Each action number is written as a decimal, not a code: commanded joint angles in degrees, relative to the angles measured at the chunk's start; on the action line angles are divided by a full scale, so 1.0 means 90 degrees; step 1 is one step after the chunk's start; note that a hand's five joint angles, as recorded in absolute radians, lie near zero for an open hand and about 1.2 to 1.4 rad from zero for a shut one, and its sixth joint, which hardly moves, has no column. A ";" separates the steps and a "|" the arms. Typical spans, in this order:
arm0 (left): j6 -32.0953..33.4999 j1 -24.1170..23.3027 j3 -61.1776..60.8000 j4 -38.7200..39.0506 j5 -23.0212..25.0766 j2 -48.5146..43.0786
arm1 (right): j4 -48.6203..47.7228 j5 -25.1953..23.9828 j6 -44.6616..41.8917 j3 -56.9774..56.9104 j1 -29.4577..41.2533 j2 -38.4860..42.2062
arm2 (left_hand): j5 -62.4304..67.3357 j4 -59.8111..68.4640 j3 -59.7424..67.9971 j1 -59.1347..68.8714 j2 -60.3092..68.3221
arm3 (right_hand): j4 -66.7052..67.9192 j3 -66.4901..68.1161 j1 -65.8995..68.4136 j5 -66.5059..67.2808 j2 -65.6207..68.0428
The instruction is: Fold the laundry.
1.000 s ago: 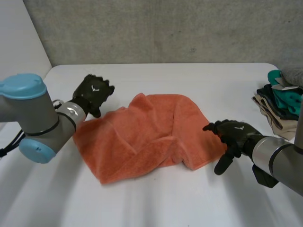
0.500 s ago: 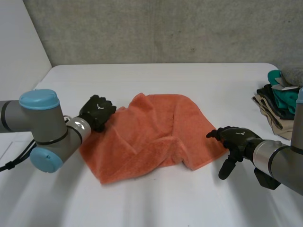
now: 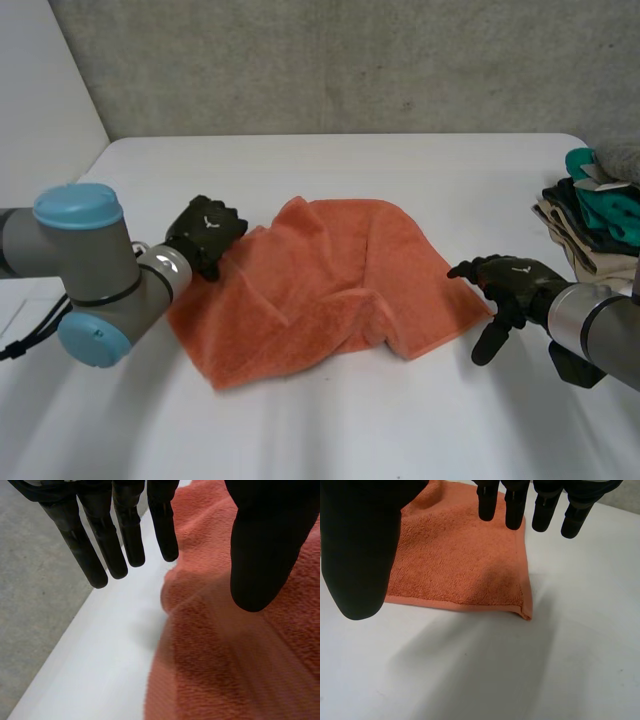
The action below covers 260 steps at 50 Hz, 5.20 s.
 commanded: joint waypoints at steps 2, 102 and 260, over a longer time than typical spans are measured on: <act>0.0110 -0.0052 0.0058 -0.0009 -0.0014 -0.0292 | -0.0004 0.0003 0.0000 -0.0002 0.0022 0.0127 | 0.0986 0.0998 0.1034 0.1004 0.1027 | -0.0181 -0.0181 -0.0292 -0.0291 -0.0190; 0.0071 0.0035 -0.0176 -0.0224 0.0250 -0.0028 | 0.0084 0.0042 0.0039 -0.0060 0.0149 0.0274 | -0.0302 -0.0290 -0.0254 -0.0284 -0.0261 | -0.0181 -0.0181 -0.0292 -0.0291 -0.0190; -0.3045 0.1197 0.2522 0.4112 -0.1118 0.1494 | -0.3493 0.1166 -0.1035 -0.4925 0.0364 0.0987 | 0.5247 0.5259 0.5295 0.5265 0.5288 | 0.7597 0.7596 0.7486 0.7486 0.7588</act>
